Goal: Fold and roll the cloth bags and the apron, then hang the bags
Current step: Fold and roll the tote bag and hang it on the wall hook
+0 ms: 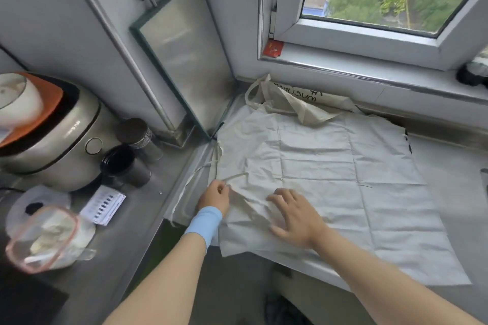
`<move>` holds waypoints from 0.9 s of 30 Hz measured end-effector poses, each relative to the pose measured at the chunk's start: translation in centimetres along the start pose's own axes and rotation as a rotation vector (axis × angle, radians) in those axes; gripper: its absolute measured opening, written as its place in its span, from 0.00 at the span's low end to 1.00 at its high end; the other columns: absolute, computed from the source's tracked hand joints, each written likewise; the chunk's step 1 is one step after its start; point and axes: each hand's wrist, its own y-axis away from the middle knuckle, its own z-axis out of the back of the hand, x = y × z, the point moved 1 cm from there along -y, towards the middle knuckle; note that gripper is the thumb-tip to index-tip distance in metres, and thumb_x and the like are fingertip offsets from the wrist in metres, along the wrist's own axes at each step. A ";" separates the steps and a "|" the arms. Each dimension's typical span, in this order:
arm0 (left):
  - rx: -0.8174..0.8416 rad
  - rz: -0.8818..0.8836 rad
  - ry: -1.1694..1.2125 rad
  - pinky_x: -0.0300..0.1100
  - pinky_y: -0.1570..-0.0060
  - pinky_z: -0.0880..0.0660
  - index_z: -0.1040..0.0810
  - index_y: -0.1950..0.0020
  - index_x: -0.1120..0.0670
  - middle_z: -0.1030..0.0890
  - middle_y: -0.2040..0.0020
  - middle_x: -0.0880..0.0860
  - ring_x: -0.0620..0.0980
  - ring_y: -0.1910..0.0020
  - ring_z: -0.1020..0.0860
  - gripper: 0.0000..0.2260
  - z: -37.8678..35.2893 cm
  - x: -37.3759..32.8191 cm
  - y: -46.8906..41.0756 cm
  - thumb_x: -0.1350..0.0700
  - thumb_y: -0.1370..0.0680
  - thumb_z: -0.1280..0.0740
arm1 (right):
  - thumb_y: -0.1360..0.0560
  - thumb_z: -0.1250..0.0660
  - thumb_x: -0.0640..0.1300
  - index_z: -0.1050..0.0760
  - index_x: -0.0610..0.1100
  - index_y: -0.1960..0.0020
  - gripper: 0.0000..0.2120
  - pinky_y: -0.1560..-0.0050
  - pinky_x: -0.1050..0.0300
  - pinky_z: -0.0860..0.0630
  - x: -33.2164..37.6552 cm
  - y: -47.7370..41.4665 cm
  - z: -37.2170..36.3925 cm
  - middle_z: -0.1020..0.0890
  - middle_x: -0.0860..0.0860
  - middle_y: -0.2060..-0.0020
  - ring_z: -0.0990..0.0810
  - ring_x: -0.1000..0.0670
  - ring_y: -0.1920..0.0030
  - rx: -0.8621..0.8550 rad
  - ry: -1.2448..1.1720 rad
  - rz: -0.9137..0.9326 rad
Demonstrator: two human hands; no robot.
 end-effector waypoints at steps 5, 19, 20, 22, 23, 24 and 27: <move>-0.020 -0.016 0.107 0.51 0.44 0.26 0.32 0.47 0.48 0.22 0.52 0.52 0.58 0.53 0.24 0.08 0.5 0.7 1.0 0.45 0.20 0.42 | 0.31 0.34 0.57 0.36 0.54 0.37 0.24 0.51 0.57 0.33 0.0 4.0 -0.4 0.31 0.55 0.41 0.30 0.49 0.42 0.176 0.038 -0.158; 0.609 0.334 0.620 0.53 0.52 0.21 0.28 0.36 0.57 0.18 0.43 0.59 0.59 0.46 0.20 0.24 2.7 5.3 7.1 0.52 0.28 0.25 | 0.23 0.47 0.65 0.27 0.60 0.40 0.18 0.43 0.51 0.27 2.0 6.0 0.6 0.25 0.58 0.37 0.25 0.51 0.40 0.164 -0.087 -0.307; 0.662 0.303 0.499 0.52 0.56 0.20 0.27 0.36 0.58 0.18 0.44 0.58 0.58 0.47 0.19 0.23 2.8 5.9 7.7 0.55 0.27 0.25 | 0.22 0.46 0.62 0.27 0.59 0.40 0.16 0.43 0.50 0.27 2.1 6.0 0.1 0.25 0.56 0.37 0.25 0.48 0.39 0.175 -0.033 -0.287; 0.584 0.272 0.409 0.50 0.59 0.18 0.26 0.36 0.60 0.17 0.48 0.59 0.56 0.55 0.17 0.17 3.0 7.0 8.1 0.60 0.24 0.29 | 0.19 0.47 0.58 0.29 0.56 0.37 0.15 0.41 0.49 0.29 2.7 6.1 -0.8 0.27 0.52 0.36 0.26 0.45 0.37 0.191 0.069 -0.260; 0.497 0.281 0.443 0.50 0.60 0.18 0.26 0.37 0.61 0.18 0.51 0.60 0.54 0.61 0.18 0.15 3.1 7.6 8.0 0.61 0.22 0.32 | 0.19 0.48 0.57 0.30 0.55 0.36 0.16 0.41 0.49 0.30 3.2 6.2 -1.3 0.28 0.51 0.35 0.27 0.44 0.36 0.196 0.094 -0.264; 0.427 0.295 0.489 0.49 0.61 0.18 0.26 0.38 0.62 0.19 0.55 0.60 0.52 0.67 0.19 0.13 3.3 8.0 7.8 0.61 0.21 0.34 | 0.19 0.49 0.57 0.31 0.54 0.34 0.17 0.40 0.49 0.31 3.6 6.2 -1.5 0.29 0.51 0.34 0.28 0.44 0.35 0.193 0.098 -0.277; 0.420 0.283 0.472 0.47 0.63 0.18 0.25 0.38 0.60 0.21 0.58 0.58 0.48 0.75 0.24 0.12 4.0 8.6 7.6 0.59 0.20 0.35 | 0.18 0.49 0.56 0.31 0.52 0.30 0.20 0.34 0.47 0.33 4.8 6.5 -2.0 0.32 0.48 0.28 0.32 0.43 0.30 0.107 0.097 -0.259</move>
